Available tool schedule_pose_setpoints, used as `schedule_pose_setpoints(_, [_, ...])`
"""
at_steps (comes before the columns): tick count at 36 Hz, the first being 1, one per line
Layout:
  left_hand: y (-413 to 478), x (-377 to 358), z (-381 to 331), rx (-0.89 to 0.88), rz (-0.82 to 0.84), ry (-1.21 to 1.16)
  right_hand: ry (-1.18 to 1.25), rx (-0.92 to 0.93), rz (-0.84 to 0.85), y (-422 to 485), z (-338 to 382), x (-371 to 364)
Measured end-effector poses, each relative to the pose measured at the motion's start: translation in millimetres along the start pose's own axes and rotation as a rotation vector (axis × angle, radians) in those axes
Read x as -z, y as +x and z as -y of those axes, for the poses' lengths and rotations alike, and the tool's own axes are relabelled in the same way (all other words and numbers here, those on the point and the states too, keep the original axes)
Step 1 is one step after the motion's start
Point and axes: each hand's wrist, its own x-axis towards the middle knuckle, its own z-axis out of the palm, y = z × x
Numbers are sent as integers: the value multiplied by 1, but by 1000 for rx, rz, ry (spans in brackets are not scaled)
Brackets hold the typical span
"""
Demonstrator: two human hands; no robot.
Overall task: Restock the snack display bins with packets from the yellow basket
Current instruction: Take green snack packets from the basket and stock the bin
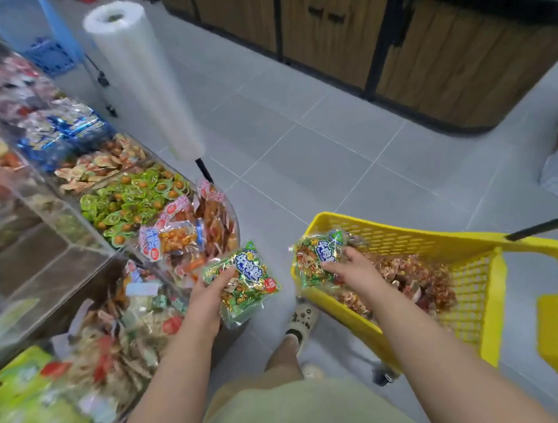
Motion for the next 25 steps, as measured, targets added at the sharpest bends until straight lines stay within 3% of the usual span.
schedule_pose_setpoints(6, [-52, 88, 25, 7, -225, -97, -115, 46, 148, -23, 13, -71])
schedule_pose_setpoints(15, [-114, 208, 48, -48, -416, -321, -320, 190, 409, -62, 37, -197])
schedule_pose_setpoints(25, [-148, 367, 49, -135, -596, -323, -524, 371, 573, -127, 59, -371])
